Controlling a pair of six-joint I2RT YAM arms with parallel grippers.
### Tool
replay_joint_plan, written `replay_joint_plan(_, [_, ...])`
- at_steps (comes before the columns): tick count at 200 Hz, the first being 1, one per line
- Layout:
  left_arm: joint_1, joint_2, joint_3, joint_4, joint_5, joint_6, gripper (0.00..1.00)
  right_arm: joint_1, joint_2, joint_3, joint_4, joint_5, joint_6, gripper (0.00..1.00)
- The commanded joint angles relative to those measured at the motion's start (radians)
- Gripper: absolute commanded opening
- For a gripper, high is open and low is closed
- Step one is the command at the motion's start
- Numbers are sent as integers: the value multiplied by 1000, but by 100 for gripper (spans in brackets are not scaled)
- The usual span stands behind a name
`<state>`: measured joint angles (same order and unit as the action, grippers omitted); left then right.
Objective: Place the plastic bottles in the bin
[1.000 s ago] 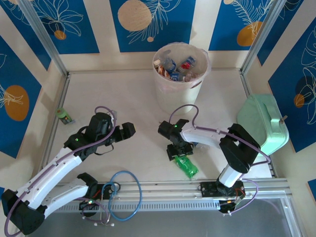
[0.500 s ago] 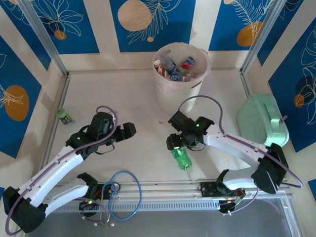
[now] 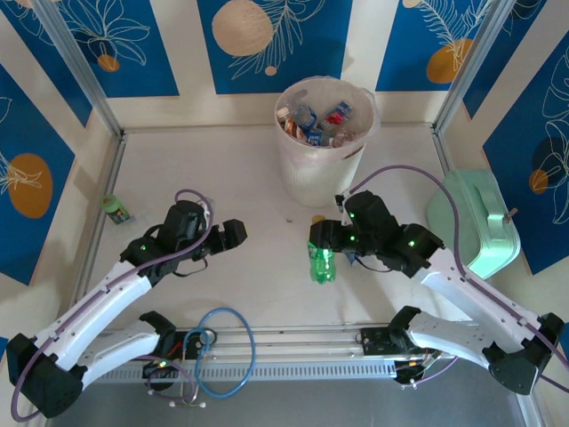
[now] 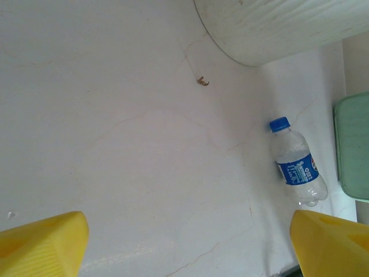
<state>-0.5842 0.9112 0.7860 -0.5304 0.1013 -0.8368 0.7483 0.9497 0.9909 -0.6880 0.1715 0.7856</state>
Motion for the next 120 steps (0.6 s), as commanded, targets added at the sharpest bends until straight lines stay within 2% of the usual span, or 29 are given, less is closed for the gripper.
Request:
replay_joint_plan(1, [14, -4, 3, 16, 15, 12, 90, -18, -27, 93, 46, -12, -8, 52])
replay_joint_plan(26, [14, -2, -12, 30, 21, 5, 90, -44, -18, 208, 88, -16, -63, 52])
replay_joint_plan(54, [15, 4, -24, 38, 31, -3, 90, -135, 54, 369, 141, -66, -123, 53])
replay_joint_plan(120, [16, -11, -12, 11, 20, 13, 90, -395, 372, 760, 278, -154, -129, 53])
